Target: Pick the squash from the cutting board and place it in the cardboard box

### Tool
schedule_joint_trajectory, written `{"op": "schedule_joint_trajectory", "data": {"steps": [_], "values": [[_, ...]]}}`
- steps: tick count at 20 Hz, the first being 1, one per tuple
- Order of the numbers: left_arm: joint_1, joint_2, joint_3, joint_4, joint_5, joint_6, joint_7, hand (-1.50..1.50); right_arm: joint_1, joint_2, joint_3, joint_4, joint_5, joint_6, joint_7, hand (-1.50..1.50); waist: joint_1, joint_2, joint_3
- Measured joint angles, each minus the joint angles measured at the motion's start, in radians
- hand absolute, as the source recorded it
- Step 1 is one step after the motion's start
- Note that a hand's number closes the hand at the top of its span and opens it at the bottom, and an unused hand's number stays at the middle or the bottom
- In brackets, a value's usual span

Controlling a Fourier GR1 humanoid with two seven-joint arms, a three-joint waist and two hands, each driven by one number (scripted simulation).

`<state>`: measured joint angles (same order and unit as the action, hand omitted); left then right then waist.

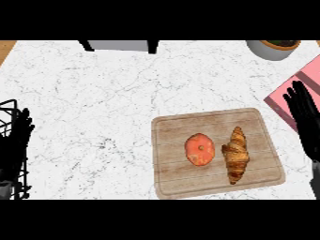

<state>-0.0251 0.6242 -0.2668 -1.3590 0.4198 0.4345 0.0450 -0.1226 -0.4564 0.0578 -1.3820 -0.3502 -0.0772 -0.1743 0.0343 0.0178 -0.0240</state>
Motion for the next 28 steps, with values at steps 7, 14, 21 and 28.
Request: {"op": "schedule_joint_trajectory", "data": {"steps": [7, 14, 21, 28], "values": [[0.130, -0.006, 0.047, -0.143, 0.205, -0.063, 0.140, 0.00, 0.012, 0.034, 0.044, -0.162, 0.115, -0.200, 0.124, -1.50, -0.039, -0.031, 0.010], [0.175, 0.038, 0.050, -0.187, 0.251, -0.075, 0.275, 0.00, 0.070, 0.116, 0.062, -0.315, 0.310, -0.467, -0.012, -1.50, -0.073, -0.037, 0.019], [0.159, 0.092, 0.067, -0.225, 0.367, -0.142, 0.519, 0.00, 0.161, 0.021, 0.198, -0.379, 0.513, -0.469, 0.074, -1.50, -0.064, -0.035, 0.007], [0.141, 0.152, 0.086, -0.257, 0.541, -0.306, 0.775, 0.00, 0.228, -0.121, 0.277, -0.336, 0.669, -0.379, 0.270, -1.50, -0.037, -0.037, -0.015]]}}
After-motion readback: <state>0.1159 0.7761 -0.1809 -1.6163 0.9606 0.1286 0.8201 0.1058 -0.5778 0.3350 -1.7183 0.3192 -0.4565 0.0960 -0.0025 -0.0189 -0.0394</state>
